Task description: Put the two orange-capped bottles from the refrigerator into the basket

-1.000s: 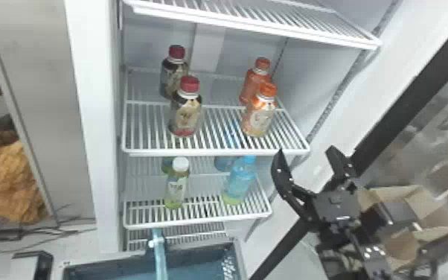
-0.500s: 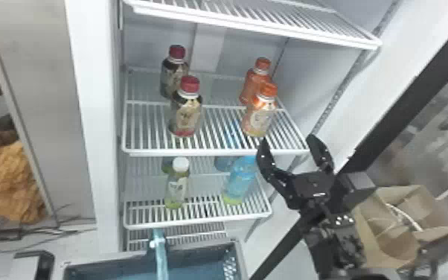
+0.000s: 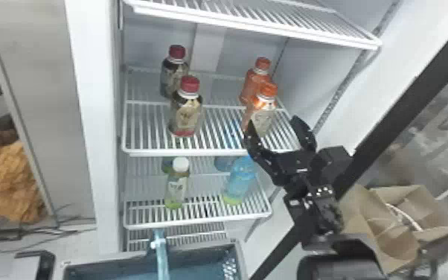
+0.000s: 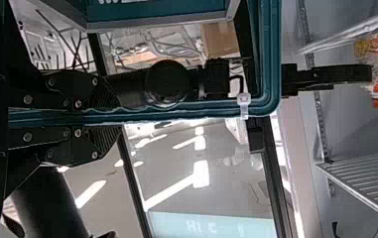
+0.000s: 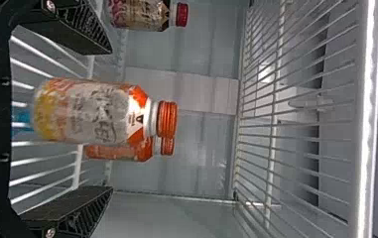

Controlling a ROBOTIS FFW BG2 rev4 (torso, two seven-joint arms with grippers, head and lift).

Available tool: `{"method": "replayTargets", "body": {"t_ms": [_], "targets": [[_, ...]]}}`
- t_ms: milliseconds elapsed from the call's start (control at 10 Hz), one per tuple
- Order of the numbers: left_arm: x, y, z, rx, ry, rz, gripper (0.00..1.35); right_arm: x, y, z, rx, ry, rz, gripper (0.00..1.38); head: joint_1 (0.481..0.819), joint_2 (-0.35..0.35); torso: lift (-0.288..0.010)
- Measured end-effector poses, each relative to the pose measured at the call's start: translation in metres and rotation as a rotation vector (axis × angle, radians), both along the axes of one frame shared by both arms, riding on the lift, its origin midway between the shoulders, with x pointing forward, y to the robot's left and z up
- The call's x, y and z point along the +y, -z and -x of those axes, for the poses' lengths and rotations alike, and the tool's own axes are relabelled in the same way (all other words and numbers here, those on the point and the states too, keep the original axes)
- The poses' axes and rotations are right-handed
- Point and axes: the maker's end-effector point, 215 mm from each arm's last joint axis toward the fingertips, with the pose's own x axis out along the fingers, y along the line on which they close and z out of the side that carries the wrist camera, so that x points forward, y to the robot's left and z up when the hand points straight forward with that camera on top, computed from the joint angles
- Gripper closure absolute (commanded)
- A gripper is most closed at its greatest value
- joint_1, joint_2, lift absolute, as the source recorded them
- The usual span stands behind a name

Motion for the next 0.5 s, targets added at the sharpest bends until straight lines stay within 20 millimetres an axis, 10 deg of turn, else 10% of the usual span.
{"method": "replayTargets", "body": {"t_ms": [400,500], "targets": [[0.0,0.0,0.001,0.002,0.0,0.0,1.2,-0.005,-0.003,-0.026,-0.012,0.011,0.019,0.13,0.695,-0.35,-0.04],[0.0,0.0,0.001,0.002,0.001,0.0,1.2,-0.007,-0.005,-0.033,-0.018,0.014,0.019,0.35,0.695,-0.35,-0.04]]}}
